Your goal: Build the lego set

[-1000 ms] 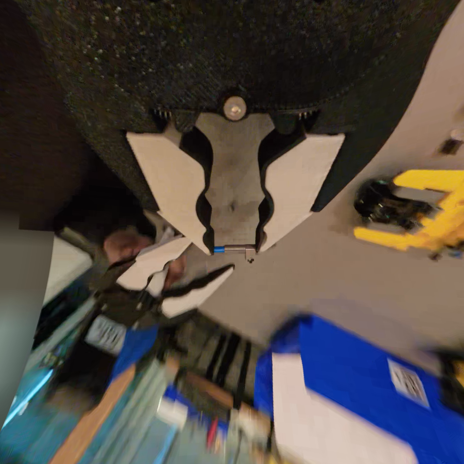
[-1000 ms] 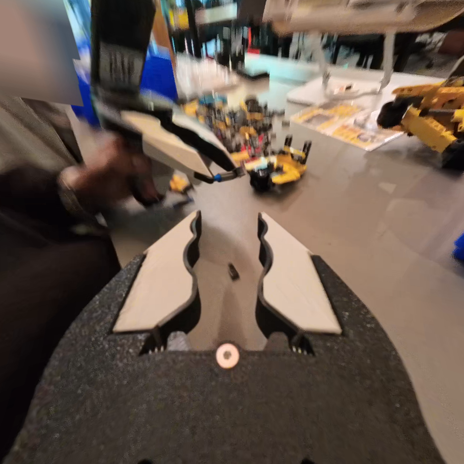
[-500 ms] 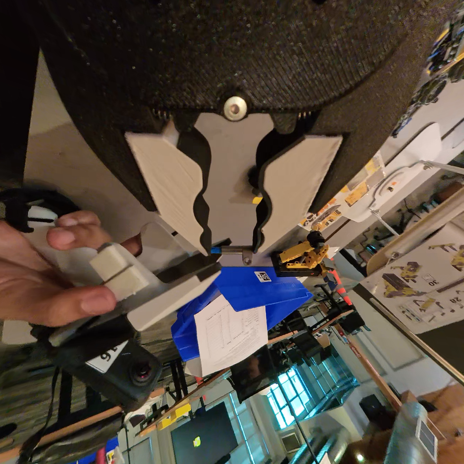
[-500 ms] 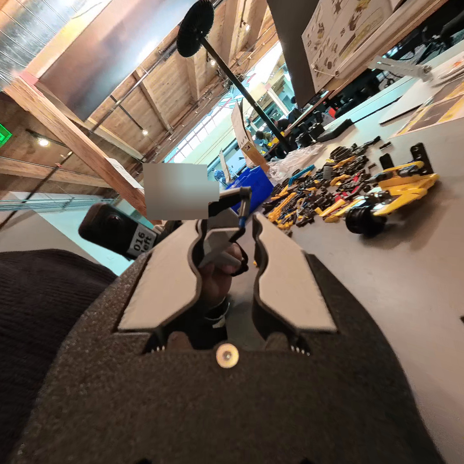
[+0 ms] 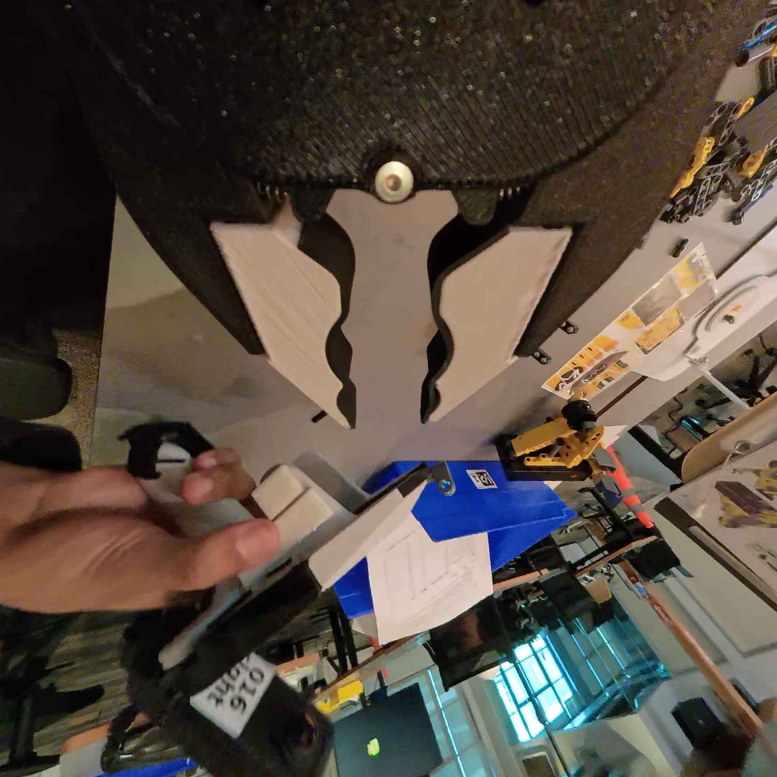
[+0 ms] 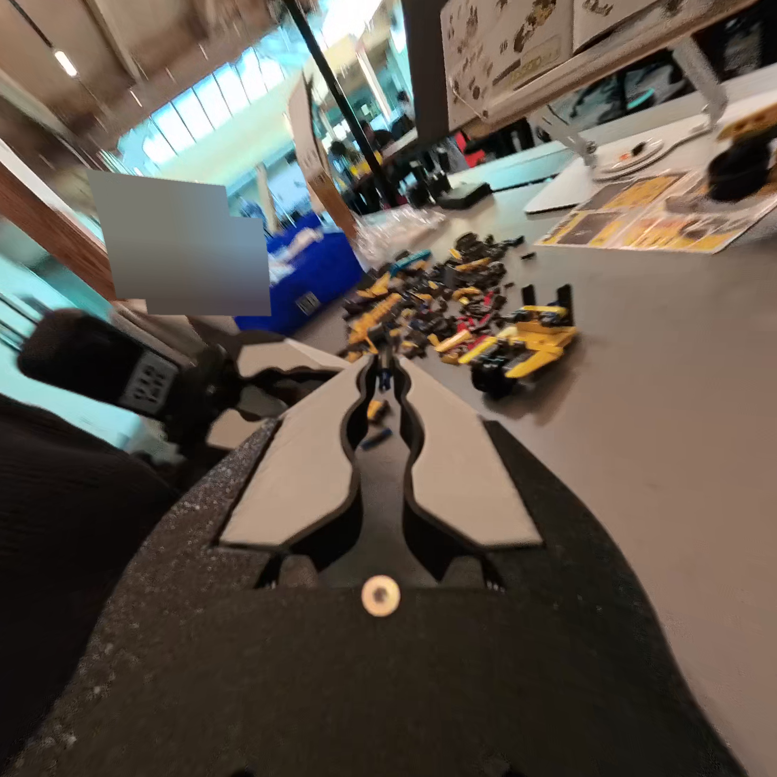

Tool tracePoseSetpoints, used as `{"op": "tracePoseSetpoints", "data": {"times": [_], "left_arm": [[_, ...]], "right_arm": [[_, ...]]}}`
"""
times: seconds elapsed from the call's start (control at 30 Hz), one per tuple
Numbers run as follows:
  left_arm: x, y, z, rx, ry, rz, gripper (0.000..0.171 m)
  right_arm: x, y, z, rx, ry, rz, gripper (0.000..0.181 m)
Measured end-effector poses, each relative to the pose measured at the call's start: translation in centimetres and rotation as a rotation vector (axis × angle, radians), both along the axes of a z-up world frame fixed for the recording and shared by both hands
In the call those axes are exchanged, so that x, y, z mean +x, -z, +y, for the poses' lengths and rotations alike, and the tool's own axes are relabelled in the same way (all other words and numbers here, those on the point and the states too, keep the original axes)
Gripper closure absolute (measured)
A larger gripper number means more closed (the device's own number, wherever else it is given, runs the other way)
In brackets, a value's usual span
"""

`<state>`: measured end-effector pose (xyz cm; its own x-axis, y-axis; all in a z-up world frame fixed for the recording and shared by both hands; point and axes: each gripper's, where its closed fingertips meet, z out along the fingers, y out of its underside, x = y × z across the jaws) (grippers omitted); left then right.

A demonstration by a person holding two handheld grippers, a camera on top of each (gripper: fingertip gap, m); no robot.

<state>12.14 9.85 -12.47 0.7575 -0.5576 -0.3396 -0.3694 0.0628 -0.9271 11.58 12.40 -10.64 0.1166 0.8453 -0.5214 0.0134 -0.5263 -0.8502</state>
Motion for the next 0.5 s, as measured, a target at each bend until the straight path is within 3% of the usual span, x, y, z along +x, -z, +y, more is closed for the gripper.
{"op": "tracePoseSetpoints", "data": {"times": [0.2,0.27,0.4,0.5], "left_arm": [[-0.5,-2.0,-0.8,0.017,0.064,-0.141,0.137],[-0.1,-2.2,-1.2,-0.008,0.12,-0.199,0.145],[-1.4,-1.8,-0.3,-0.056,0.059,-0.267,0.16],[-2.0,-1.3,-0.1,-0.103,0.056,-0.291,0.158]], "right_arm": [[0.4,3.2,-0.4,0.423,-0.051,-0.519,0.175],[0.0,3.8,-0.9,0.527,-0.069,-0.607,0.174],[-1.2,3.2,-2.6,0.613,-0.118,-0.587,0.175],[-1.7,1.4,-3.4,0.665,-0.114,-0.5,0.175]]}}
